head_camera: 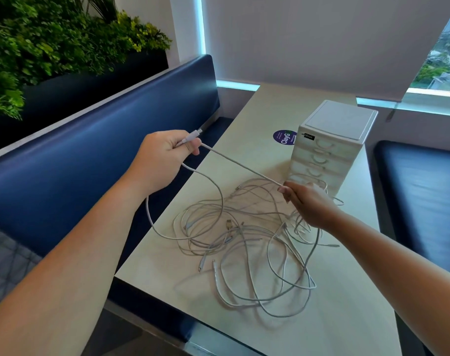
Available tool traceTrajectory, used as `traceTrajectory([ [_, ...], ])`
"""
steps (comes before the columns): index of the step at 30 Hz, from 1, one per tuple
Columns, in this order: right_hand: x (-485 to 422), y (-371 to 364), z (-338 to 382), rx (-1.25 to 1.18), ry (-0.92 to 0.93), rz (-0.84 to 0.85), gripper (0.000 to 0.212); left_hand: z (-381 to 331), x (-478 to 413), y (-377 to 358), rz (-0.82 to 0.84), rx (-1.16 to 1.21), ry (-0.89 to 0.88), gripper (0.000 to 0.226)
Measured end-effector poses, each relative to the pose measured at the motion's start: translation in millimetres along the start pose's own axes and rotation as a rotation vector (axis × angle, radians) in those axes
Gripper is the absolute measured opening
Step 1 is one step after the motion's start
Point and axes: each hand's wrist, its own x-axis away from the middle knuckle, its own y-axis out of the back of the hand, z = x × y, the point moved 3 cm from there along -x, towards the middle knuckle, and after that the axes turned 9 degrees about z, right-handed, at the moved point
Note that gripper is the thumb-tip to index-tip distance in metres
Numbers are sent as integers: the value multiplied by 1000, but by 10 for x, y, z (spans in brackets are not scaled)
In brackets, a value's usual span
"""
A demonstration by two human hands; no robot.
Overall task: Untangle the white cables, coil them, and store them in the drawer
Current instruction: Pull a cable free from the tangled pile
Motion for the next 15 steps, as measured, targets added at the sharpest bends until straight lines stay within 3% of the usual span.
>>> traceTrajectory([
  [3, -30, -4, 39, 13, 37, 7, 54, 20, 1, 54, -41, 6, 24, 32],
  [8, -65, -57, -17, 38, 50, -1, 32, 29, 36, 68, -49, 13, 46, 31],
  [11, -86, -129, -65, -37, 45, 71, 14, 55, 67, 56, -34, 23, 67, 32],
  [15, -17, -225, -226, 70, 7, 159, 9, 109, 92, 84, -57, 58, 107, 32],
])
